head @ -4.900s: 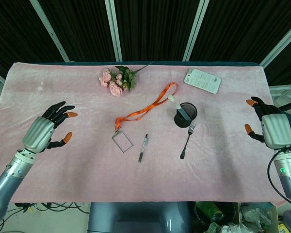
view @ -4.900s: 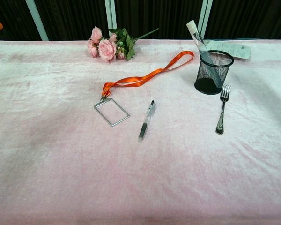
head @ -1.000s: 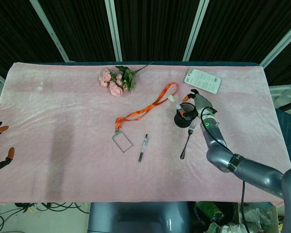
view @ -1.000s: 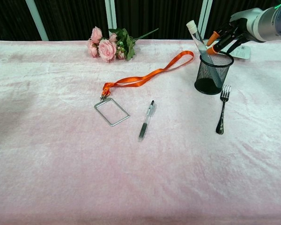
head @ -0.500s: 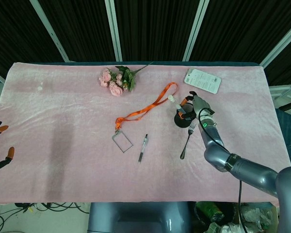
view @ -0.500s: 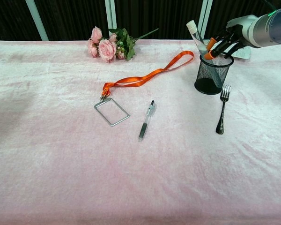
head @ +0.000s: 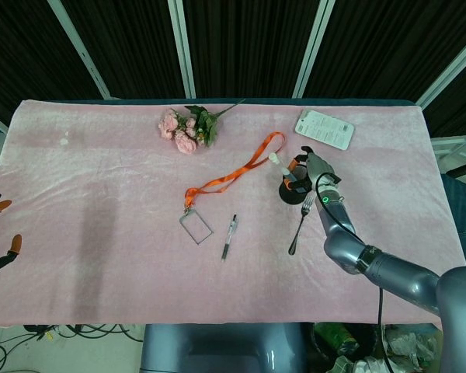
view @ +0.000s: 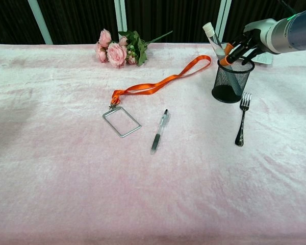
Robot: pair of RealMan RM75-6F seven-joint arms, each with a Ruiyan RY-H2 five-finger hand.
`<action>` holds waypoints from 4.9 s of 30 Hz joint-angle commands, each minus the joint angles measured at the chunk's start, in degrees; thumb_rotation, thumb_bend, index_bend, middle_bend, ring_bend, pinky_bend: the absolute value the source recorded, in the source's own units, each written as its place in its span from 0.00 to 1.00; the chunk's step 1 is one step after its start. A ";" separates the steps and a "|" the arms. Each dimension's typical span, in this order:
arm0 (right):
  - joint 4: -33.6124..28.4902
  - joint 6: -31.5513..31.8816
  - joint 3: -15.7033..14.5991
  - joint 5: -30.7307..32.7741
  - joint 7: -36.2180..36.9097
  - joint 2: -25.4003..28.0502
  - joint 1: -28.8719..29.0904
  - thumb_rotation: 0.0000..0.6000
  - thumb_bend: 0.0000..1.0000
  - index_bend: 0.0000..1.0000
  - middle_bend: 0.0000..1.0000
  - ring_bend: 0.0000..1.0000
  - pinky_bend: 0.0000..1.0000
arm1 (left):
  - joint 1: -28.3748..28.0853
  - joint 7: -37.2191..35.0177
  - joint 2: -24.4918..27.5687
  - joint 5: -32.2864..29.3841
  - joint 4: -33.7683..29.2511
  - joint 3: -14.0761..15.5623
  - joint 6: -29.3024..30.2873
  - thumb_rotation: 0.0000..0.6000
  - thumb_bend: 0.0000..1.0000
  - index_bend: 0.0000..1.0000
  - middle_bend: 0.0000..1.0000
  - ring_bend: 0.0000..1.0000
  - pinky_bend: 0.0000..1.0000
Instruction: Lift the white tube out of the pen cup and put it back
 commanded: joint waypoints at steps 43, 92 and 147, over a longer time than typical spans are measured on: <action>-10.35 1.40 1.69 -19.16 2.95 8.01 -4.87 1.00 0.34 0.61 0.05 0.12 0.19 | 0.35 -0.76 1.51 -0.41 -1.74 0.21 -1.61 1.00 0.39 0.18 0.11 0.01 0.07; -24.98 -38.17 52.55 -73.37 25.99 11.70 -44.34 1.00 0.33 0.63 0.05 0.13 0.19 | 1.47 -1.90 2.93 -0.55 -3.72 0.14 -1.00 1.00 0.39 0.17 0.11 0.01 0.08; -31.33 -16.73 29.61 -72.30 56.09 29.04 -35.48 1.00 0.33 0.68 0.05 0.13 0.19 | 2.06 -1.70 3.59 -0.68 -4.62 -0.05 -0.48 1.00 0.39 0.17 0.10 0.01 0.08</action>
